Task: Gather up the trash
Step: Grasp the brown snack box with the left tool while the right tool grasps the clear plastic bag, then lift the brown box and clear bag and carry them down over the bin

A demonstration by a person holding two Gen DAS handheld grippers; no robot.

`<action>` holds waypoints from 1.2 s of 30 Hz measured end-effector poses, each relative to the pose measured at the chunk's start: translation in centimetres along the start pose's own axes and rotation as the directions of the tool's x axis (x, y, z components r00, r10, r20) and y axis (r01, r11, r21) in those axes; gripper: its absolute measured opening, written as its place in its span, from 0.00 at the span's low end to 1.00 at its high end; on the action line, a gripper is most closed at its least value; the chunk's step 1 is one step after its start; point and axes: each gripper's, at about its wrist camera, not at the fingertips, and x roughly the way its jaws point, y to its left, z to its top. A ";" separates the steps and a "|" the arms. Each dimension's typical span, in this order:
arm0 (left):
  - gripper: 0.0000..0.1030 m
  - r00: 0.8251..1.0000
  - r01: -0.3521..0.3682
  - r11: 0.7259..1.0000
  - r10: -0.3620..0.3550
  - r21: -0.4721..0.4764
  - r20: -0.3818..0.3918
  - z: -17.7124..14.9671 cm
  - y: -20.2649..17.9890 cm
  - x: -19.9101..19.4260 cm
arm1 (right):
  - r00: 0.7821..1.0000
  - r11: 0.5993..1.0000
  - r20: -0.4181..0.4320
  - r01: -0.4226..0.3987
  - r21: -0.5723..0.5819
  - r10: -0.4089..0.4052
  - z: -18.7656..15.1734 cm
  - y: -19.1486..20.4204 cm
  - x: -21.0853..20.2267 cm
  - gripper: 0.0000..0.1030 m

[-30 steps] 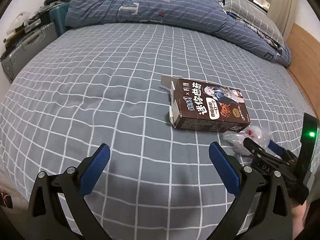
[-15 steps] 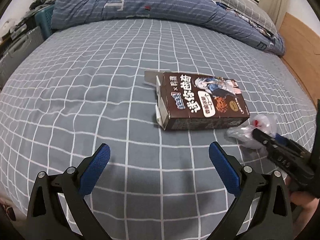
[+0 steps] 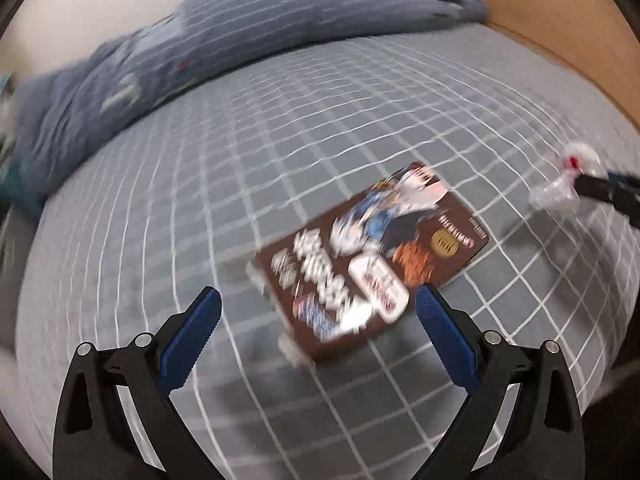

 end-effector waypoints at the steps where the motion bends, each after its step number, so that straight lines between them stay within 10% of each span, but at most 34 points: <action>1: 0.93 1.000 0.022 0.999 -0.022 0.036 0.007 0.5 0.0 0.1 | 1.000 1.000 -0.006 -0.007 0.002 0.007 0.0 -0.2 0.1 0.50; 11: 0.94 0.974 0.228 0.907 -0.207 0.355 -0.097 4.3 -1.1 2.9 | 1.000 1.000 -0.021 -0.011 -0.022 0.011 0.2 -0.4 0.4 0.50; 24: 0.94 0.903 0.419 0.821 -0.332 0.388 -0.273 3.9 -0.6 5.9 | 0.998 0.998 -0.054 -0.041 -0.044 0.039 0.0 0.7 1.7 0.50; 36: 0.95 0.906 0.414 0.825 -0.331 0.385 -0.265 4.2 -0.1 7.7 | 0.996 0.997 -0.077 -0.050 -0.051 0.046 -0.5 0.8 2.3 0.50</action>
